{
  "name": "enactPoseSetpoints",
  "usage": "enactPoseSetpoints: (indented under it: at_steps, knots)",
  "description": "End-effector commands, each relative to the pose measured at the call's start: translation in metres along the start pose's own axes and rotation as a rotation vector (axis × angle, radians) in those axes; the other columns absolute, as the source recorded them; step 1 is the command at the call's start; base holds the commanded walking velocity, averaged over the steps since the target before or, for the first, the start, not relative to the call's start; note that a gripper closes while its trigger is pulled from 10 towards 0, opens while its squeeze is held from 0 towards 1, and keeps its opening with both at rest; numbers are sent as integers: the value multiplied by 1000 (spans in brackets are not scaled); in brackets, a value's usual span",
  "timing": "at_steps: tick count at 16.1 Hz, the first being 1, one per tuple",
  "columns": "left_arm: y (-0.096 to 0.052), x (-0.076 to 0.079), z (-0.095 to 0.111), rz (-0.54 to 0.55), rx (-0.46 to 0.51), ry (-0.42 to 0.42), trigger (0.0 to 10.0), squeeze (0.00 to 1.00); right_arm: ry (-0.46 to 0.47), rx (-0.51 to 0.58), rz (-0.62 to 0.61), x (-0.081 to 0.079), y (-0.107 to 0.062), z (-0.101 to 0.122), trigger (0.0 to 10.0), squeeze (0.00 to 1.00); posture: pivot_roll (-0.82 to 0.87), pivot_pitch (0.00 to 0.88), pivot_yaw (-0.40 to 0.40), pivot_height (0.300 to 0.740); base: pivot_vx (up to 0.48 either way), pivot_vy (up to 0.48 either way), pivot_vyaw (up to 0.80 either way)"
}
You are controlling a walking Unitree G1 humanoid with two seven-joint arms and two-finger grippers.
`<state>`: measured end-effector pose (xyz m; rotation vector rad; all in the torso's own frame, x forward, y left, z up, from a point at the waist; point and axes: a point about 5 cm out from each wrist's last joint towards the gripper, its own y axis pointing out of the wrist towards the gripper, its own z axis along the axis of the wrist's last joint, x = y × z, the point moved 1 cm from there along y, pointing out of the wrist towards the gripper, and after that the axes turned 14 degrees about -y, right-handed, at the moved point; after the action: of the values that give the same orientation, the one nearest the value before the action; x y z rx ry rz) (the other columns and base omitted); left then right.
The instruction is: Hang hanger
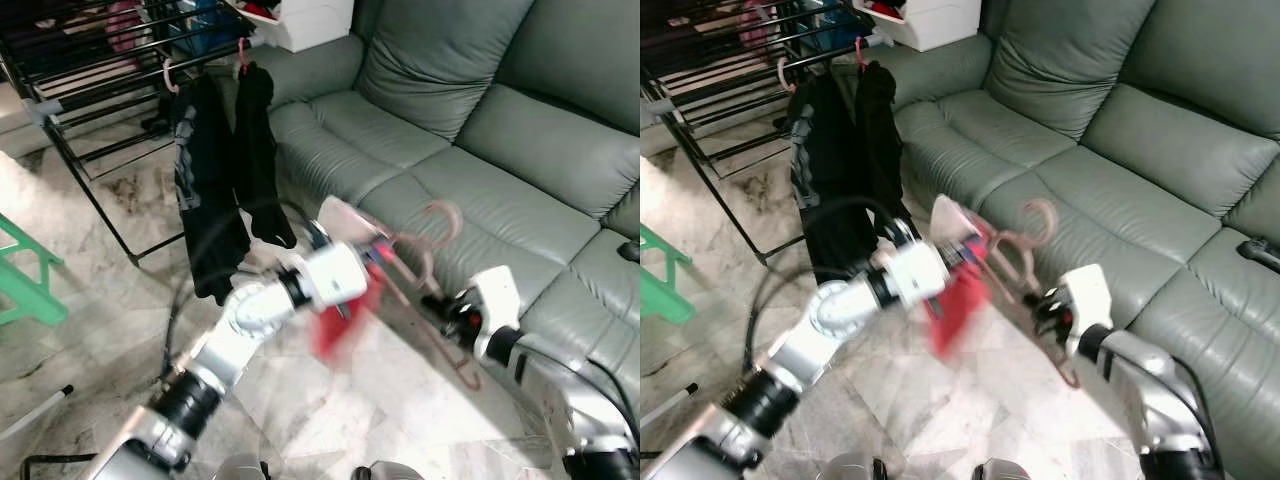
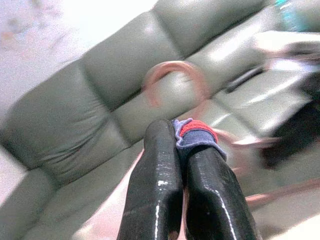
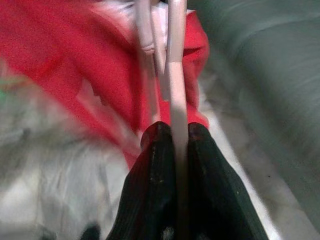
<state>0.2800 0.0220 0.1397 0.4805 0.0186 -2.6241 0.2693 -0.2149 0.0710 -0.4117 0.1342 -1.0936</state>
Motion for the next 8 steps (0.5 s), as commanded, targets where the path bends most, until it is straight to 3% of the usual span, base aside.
enactPoseSetpoints:
  at_steps: [1,3,4,7,8]
  knots:
    - [7,10,21,-76,91,17,10000,0,49,-8,-111,15,-1,-1,10000,0,-54,19,34,740,0,0,0]
    - [4,13,21,-116,59,-10,10000,0,111,30,-265,35,0,6,10000,0,-52,18,36,740,0,0,0]
    - [0,12,16,-129,18,-13,10000,0,187,120,-366,50,0,22,10000,0,-50,19,37,740,0,0,0]
    - [-9,11,0,-146,-68,18,10000,0,354,346,-434,63,-3,63,10000,0,-50,20,35,740,0,0,0]
    - [-12,9,-6,-135,-101,36,10000,0,497,441,-446,67,-4,77,10000,0,-52,22,33,740,0,0,0]
